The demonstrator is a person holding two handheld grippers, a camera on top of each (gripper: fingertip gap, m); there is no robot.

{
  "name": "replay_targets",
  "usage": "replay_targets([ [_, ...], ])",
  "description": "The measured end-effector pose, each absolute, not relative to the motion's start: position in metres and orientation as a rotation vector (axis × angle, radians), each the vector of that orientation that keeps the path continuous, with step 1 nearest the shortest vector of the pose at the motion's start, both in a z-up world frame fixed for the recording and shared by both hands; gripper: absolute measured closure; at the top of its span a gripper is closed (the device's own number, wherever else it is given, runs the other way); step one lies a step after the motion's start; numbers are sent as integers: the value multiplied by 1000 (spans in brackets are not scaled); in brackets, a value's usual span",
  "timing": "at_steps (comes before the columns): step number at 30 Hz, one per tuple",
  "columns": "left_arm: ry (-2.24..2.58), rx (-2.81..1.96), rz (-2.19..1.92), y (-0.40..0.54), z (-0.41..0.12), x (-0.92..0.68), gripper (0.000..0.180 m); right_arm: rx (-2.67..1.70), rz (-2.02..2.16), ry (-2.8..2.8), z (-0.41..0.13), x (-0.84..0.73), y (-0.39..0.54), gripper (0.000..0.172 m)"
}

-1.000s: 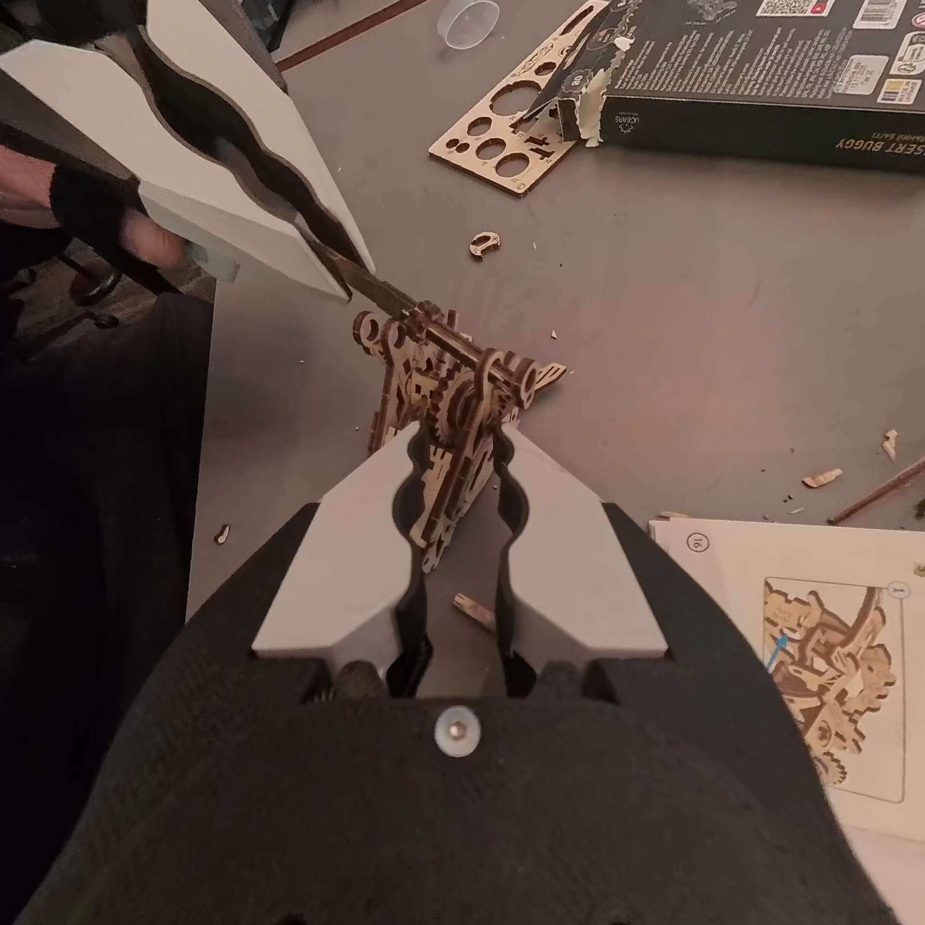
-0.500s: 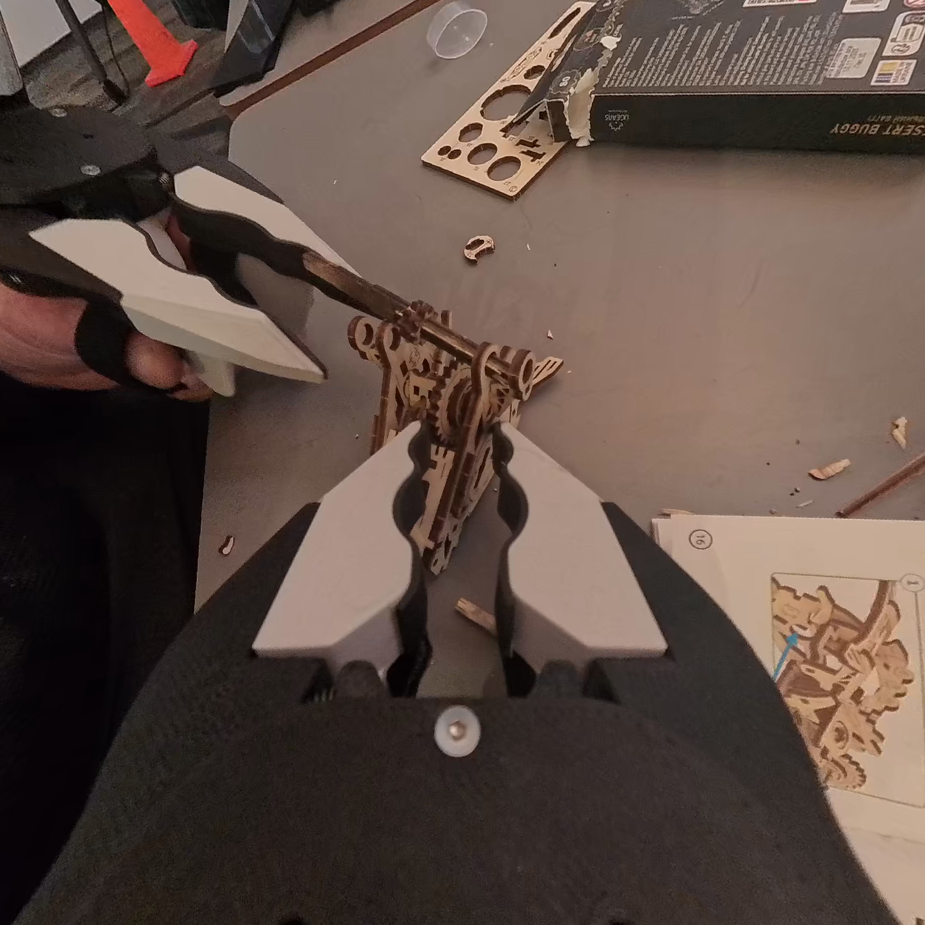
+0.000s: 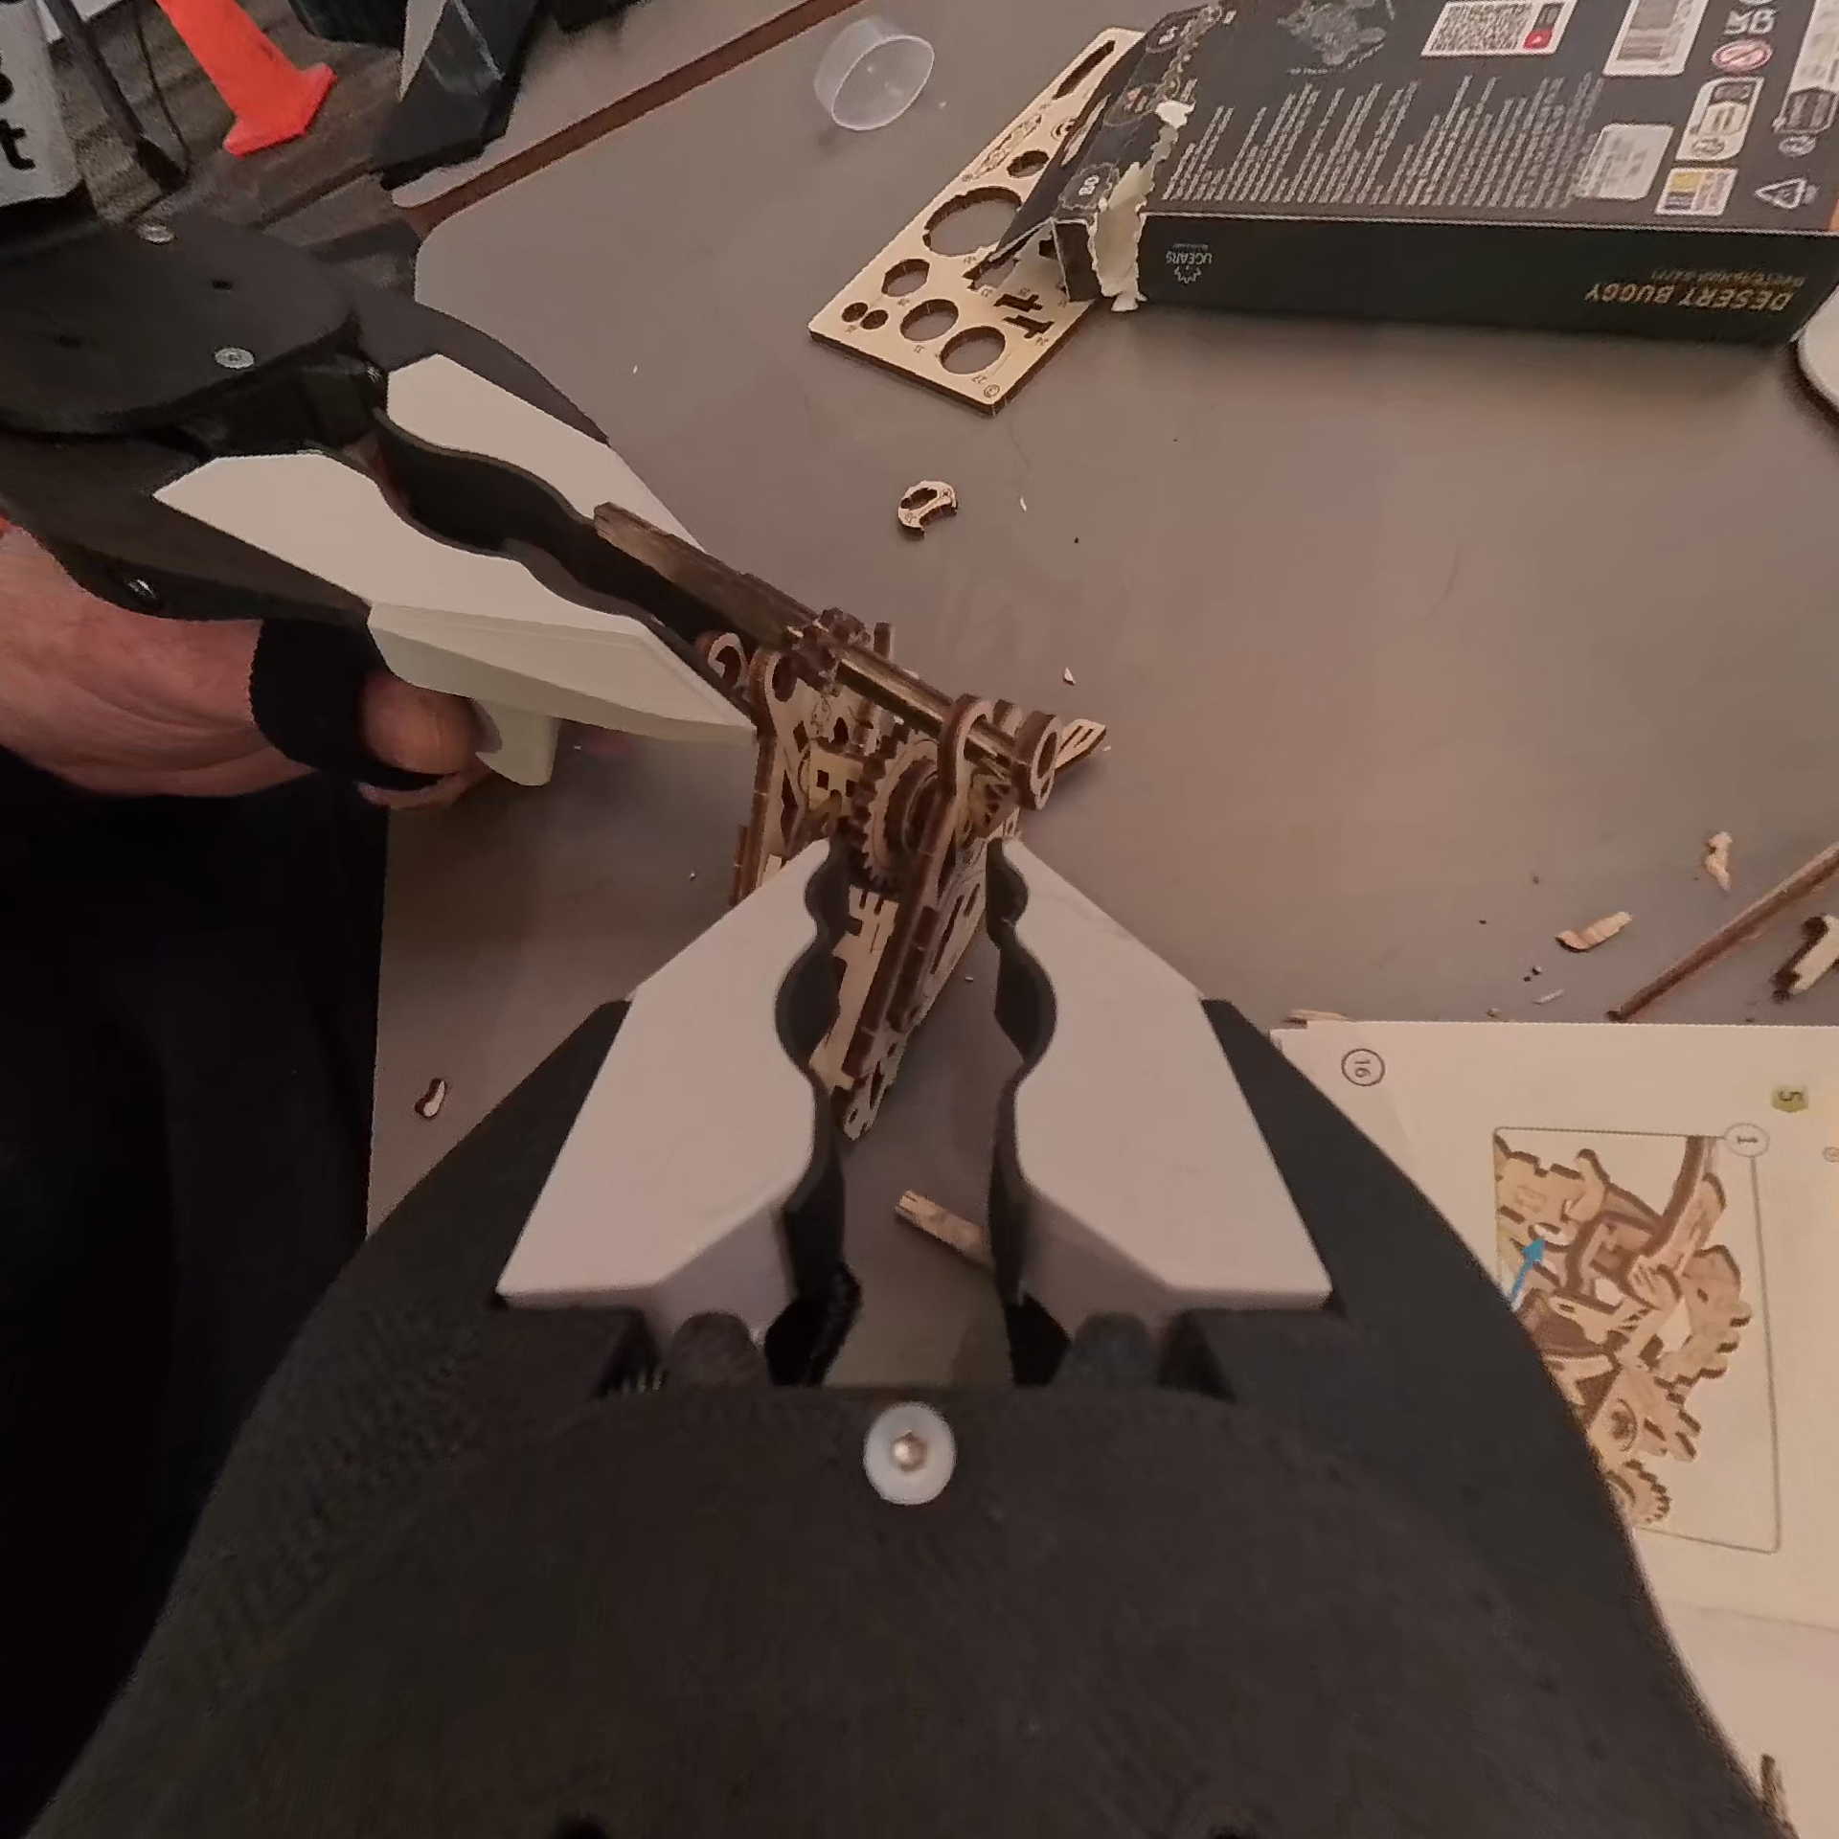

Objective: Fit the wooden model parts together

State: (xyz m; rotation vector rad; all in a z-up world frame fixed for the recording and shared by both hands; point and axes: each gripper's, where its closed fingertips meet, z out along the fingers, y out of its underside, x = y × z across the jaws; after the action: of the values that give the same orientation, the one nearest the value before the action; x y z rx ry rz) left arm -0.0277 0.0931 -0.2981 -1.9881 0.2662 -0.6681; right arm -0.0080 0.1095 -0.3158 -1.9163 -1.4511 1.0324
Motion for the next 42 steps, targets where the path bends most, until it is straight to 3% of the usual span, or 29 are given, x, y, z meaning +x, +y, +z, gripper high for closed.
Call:
replay_targets([
  [1,265,-1994,-685,93,-299,-28,170,-1917,1037,-1450,-316,-8,109,148],
  [15,244,-2025,-723,85,-304,-36,170,-1884,1033,-1511,-315,-10,104,143],
  [18,215,-2019,-707,86,-304,-37,141,-1873,1023,-1526,-315,-14,100,149],
  [21,189,-2022,-682,89,-305,-37,132,-1869,1016,-1531,-315,-16,99,149],
  [25,156,-2062,-605,98,-311,-40,151,-1881,1026,-1522,-316,-17,99,149],
  [33,176,-2057,-583,102,-309,-38,152,-1880,1061,-1385,-300,-15,116,147],
  [38,195,-2072,-548,104,-309,-35,152,-1845,949,-1321,-297,-15,130,163],
  [42,186,-2076,-530,108,-309,-35,151,-1824,871,-1331,-298,-17,133,158],
])
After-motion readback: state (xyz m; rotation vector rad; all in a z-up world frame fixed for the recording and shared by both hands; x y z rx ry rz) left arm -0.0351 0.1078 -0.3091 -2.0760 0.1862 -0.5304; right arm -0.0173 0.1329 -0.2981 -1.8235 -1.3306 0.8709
